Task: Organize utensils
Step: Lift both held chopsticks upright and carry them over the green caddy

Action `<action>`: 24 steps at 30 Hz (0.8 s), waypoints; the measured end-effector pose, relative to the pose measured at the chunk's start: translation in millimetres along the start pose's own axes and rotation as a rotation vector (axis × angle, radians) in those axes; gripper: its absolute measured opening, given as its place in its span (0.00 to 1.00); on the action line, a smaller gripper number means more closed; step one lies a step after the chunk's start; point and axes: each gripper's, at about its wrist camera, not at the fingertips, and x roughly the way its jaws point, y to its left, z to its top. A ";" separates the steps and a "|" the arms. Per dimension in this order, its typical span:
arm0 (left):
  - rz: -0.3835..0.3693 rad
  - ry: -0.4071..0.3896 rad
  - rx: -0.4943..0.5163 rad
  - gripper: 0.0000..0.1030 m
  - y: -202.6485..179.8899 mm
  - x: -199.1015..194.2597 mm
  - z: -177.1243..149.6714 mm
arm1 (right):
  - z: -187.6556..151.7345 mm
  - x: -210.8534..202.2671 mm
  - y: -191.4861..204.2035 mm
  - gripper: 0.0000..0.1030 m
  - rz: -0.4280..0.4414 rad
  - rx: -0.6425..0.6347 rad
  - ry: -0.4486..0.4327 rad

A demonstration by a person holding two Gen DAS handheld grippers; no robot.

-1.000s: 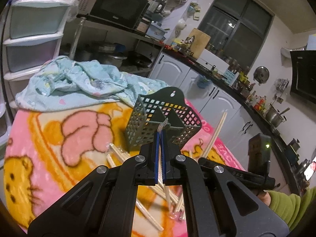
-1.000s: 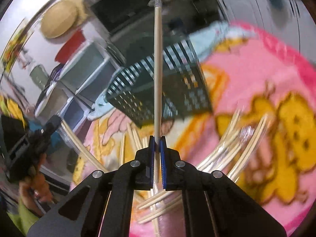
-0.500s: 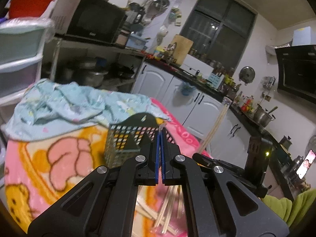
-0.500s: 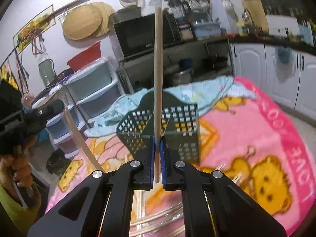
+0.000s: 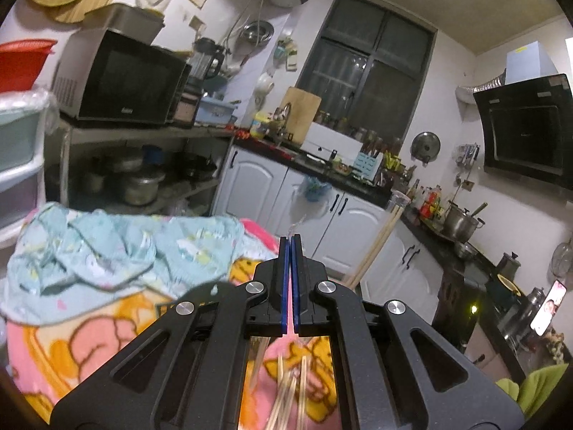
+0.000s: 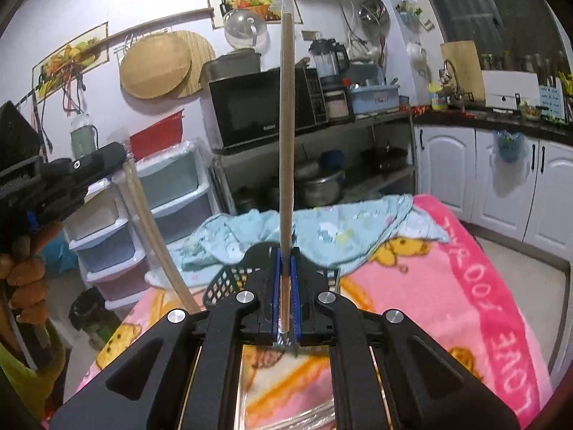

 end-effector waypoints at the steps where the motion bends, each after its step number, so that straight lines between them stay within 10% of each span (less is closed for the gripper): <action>1: 0.001 -0.007 0.001 0.00 -1.0 2.6 4.1 | 2.4 0.7 0.1 0.06 -0.005 -0.007 -0.003; 24: 0.097 -0.036 0.076 0.00 11.1 59.7 18.0 | 21.9 59.2 -10.9 0.06 -0.038 -0.014 0.028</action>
